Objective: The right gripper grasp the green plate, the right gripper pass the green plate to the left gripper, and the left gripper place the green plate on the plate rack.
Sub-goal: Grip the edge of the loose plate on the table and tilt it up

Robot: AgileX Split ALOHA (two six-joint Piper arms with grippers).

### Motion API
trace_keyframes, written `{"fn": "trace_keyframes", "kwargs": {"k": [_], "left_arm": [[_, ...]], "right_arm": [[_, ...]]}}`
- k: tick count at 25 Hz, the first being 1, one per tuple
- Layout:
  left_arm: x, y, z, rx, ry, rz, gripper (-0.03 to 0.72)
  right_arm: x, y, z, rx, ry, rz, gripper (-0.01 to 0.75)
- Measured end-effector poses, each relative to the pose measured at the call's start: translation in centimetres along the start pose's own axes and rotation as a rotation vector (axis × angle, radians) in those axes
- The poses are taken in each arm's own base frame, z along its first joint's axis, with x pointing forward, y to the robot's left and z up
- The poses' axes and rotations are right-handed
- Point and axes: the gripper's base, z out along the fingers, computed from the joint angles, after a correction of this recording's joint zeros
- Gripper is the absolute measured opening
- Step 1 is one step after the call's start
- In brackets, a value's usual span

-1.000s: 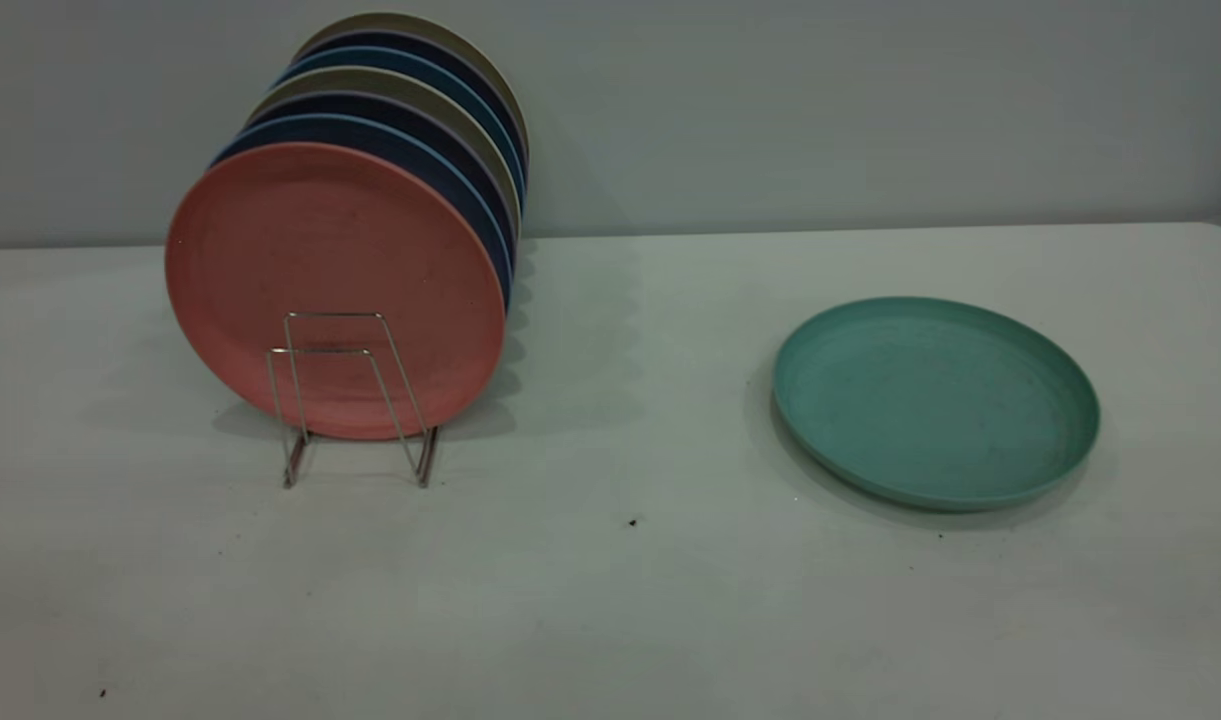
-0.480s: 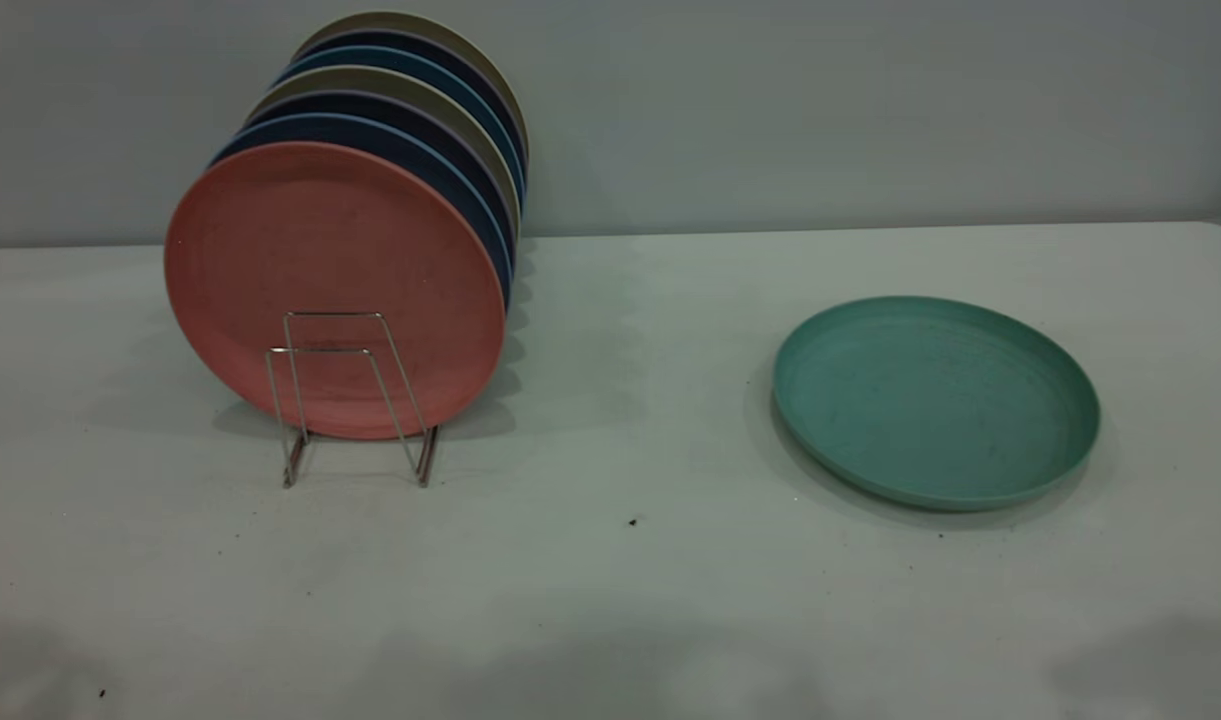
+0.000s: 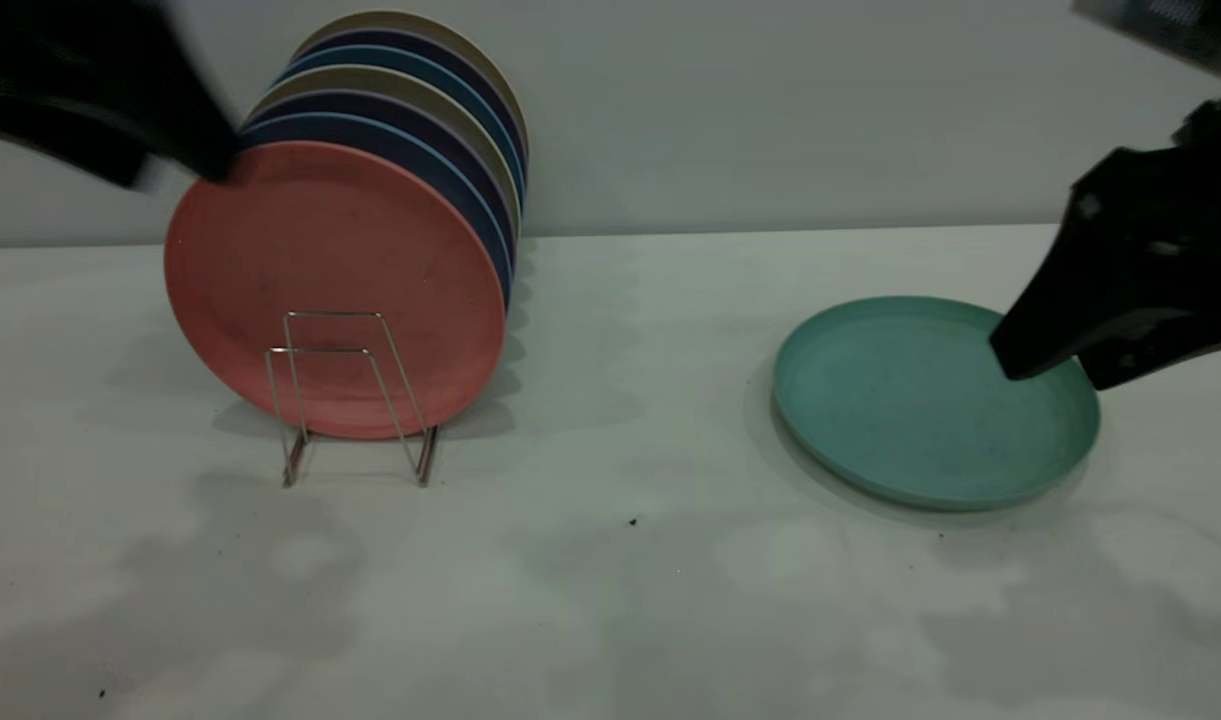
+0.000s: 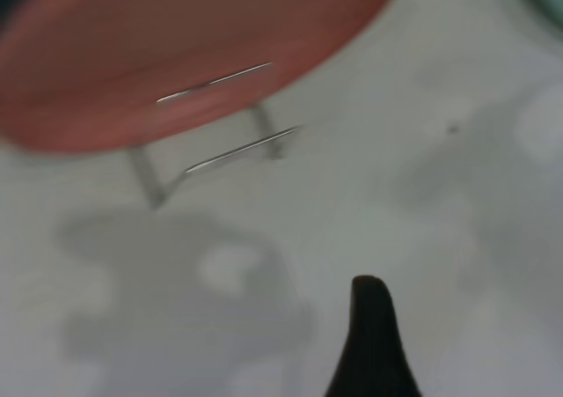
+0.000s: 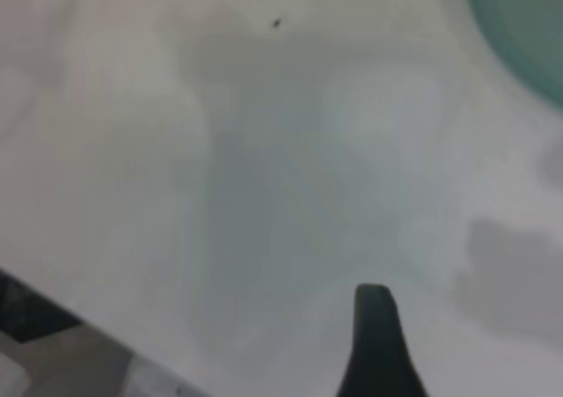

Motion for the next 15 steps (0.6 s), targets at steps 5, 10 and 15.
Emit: {"fn": "trace_keyframes", "kwargs": {"k": [5, 10, 15], "left_arm": [[-1.8, -3.1, 6.0, 0.066, 0.057, 0.061, 0.576], [-2.6, -4.9, 11.1, 0.088, 0.107, 0.102, 0.576], [-2.6, -5.2, 13.3, 0.102, 0.140, 0.093, 0.576]], "right_arm": [[-2.1, -1.9, 1.9, 0.009, 0.002, 0.034, 0.550], [-3.4, -6.7, 2.5, 0.024, -0.001, 0.145, 0.550], [-3.8, -12.2, 4.2, 0.022, 0.010, 0.283, 0.550]]}}
